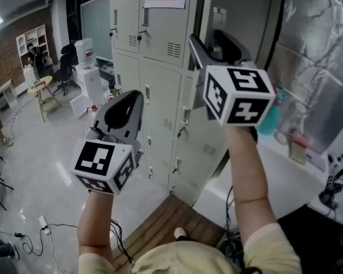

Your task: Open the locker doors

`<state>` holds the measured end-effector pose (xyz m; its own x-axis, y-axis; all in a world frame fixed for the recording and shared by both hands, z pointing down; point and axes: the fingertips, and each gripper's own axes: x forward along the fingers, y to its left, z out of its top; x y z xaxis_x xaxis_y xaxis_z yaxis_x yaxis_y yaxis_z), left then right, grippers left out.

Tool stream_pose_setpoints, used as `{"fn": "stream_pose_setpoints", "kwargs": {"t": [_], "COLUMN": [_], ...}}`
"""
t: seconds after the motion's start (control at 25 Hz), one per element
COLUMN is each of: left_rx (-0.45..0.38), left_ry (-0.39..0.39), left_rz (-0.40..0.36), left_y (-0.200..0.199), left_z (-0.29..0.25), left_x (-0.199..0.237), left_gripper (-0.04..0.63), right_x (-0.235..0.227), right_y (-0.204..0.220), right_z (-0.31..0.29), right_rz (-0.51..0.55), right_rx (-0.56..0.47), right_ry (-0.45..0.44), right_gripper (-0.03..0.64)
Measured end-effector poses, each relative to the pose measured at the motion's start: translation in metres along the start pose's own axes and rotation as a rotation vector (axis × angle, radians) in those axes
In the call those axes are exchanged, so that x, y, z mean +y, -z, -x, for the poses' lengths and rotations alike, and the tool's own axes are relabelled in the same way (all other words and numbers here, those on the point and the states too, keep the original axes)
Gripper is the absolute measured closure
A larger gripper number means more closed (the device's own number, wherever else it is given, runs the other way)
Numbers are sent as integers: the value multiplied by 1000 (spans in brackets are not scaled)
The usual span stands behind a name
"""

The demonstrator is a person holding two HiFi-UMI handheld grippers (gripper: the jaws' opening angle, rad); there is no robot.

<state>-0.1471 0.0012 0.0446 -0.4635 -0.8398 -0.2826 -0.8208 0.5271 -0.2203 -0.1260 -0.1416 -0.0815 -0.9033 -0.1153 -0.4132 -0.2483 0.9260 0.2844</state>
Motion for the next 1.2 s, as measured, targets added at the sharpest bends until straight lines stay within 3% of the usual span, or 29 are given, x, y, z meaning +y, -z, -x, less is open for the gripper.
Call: {"fn": "stream_pose_setpoints", "kwargs": {"t": [0.68,1.2], "left_rx": [-38,-40], "left_ry": [112,144], "left_rz": [15,39], "left_y": [-14,-14], "left_z": [10,17], "left_x": [-42,-51], "left_gripper": [589,589], "right_x": [-29,-50], "right_y": [5,-8], "right_z": [46,90], "right_rz": [47,88], "right_rx": [74,51], "right_ry": [71,179], "right_gripper": [394,394]}}
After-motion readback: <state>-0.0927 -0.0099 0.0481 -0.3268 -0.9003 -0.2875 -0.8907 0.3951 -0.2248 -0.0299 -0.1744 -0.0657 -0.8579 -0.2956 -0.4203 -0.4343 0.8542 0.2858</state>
